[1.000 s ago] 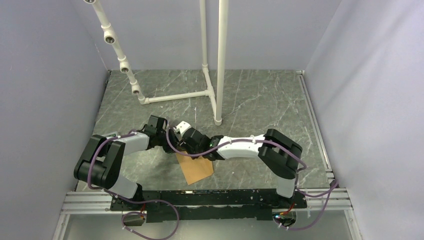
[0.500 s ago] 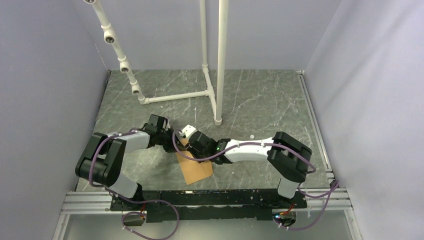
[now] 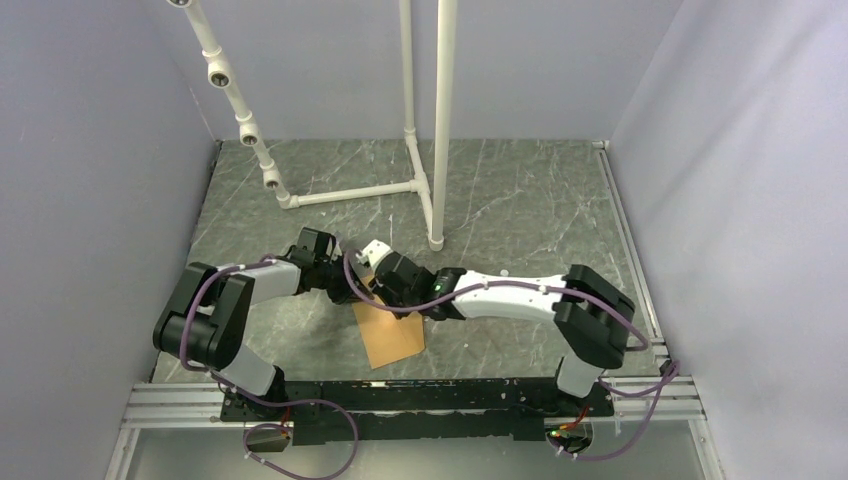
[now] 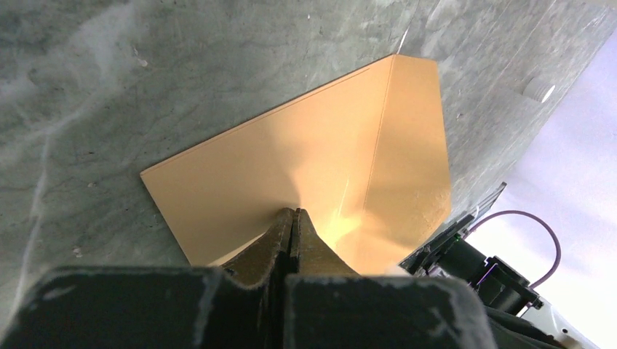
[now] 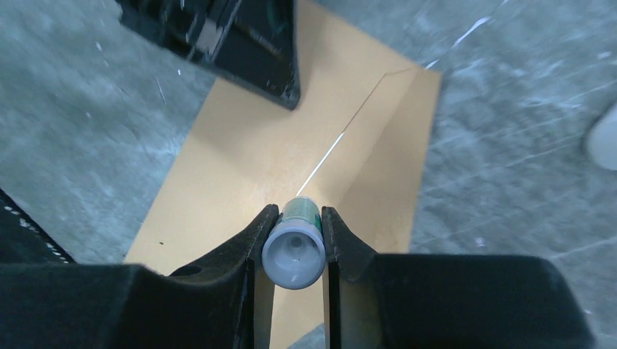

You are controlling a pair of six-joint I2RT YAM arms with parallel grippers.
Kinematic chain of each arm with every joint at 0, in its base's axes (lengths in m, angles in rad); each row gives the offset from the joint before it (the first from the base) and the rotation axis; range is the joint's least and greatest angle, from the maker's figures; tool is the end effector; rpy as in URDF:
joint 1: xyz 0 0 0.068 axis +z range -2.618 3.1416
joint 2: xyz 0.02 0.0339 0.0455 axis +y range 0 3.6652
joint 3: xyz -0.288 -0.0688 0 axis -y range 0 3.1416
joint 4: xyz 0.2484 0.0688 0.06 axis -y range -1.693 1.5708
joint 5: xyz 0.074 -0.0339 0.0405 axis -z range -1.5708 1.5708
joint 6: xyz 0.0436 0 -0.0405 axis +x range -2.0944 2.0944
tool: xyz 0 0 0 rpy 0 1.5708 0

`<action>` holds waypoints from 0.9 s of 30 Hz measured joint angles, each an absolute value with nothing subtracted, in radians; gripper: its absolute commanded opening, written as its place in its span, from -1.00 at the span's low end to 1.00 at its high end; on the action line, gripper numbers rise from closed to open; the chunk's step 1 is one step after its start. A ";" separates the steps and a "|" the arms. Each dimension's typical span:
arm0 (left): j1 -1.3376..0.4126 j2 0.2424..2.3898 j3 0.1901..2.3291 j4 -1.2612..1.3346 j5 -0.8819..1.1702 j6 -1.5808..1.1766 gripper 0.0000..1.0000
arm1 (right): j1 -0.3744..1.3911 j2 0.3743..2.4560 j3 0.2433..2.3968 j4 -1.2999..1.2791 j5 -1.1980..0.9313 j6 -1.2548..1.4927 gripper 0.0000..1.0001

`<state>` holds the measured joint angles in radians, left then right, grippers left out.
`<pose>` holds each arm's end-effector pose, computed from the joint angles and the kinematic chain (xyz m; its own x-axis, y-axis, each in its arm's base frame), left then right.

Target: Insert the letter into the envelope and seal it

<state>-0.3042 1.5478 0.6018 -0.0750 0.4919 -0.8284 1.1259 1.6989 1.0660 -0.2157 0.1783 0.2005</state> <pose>0.2477 -0.0993 0.1392 -0.9180 -0.3925 -0.0565 -0.2617 0.7068 -0.6573 0.1662 0.3305 0.2129 -0.4833 -0.5583 -0.6743 -0.7568 0.6537 0.0012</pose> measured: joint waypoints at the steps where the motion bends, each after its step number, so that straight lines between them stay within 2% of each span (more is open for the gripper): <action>1: -0.304 1.546 0.602 -0.075 0.492 -0.827 -0.95 | 1.118 1.678 1.077 -0.226 0.178 0.200 -1.00; 5: -0.305 1.536 0.602 -0.076 0.484 -0.812 -0.90 | 1.064 1.585 1.095 -0.241 0.177 0.202 -1.00; 11: -0.303 1.491 0.622 -0.080 0.470 -0.773 -0.40 | 0.965 1.455 1.064 -0.239 0.175 0.253 -1.00; 16: -0.303 1.400 0.668 -0.073 0.469 -0.745 -0.05 | 0.868 1.306 0.925 -0.245 0.147 0.352 -1.00; 21: -0.303 1.306 0.677 -0.086 0.407 -0.717 0.11 | 0.752 1.210 0.815 -0.246 0.075 0.458 -1.00; 27: -0.303 1.236 0.677 -0.146 0.301 -0.699 0.20 | 0.533 1.217 0.758 -0.233 -0.125 0.579 -1.00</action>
